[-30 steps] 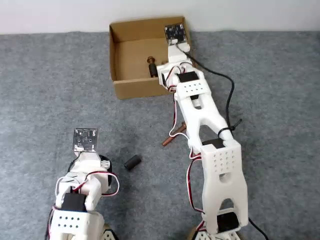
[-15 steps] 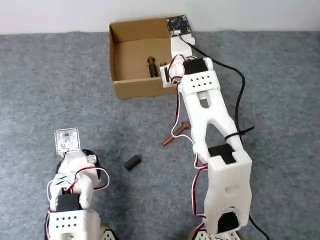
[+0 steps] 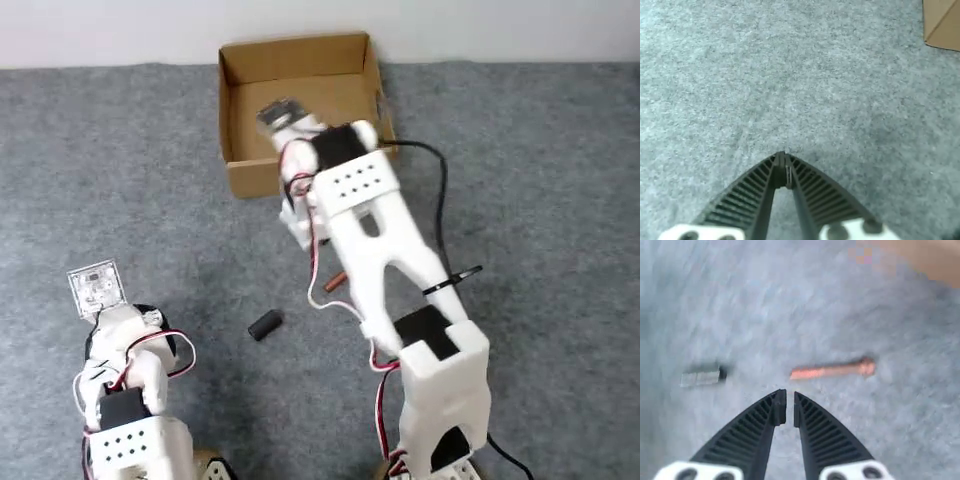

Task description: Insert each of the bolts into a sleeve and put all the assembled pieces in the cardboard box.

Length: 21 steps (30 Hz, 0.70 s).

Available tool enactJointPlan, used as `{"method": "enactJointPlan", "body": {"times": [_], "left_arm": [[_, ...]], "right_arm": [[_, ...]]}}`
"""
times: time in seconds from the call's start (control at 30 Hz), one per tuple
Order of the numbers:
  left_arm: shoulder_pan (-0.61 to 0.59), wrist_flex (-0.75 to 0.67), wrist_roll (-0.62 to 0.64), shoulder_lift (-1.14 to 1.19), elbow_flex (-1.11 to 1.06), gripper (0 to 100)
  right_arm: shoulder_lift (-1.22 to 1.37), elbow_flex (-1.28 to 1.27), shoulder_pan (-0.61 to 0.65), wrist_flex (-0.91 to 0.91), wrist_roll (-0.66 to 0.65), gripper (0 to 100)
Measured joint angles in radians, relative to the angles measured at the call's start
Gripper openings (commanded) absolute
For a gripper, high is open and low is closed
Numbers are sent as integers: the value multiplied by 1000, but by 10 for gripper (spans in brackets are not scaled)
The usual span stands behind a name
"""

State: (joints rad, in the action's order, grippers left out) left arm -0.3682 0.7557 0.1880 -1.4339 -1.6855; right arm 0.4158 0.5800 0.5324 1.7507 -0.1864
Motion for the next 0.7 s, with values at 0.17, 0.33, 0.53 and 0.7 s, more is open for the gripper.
{"method": "enactJointPlan", "body": {"times": [0.17, 0.33, 0.53, 0.7], "left_arm": [[0, 0, 0, 0, 0, 6], [0, 0, 0, 0, 0, 6], [-2, 0, 0, 0, 0, 6], [-98, -31, -2, 0, 0, 6]], "right_arm": [[-28, 0, 52, 0, -164, 8], [-34, -57, 137, 0, -336, 10], [-34, -193, 224, 0, -537, 187], [-34, -239, 295, -2, -566, 217]]}}
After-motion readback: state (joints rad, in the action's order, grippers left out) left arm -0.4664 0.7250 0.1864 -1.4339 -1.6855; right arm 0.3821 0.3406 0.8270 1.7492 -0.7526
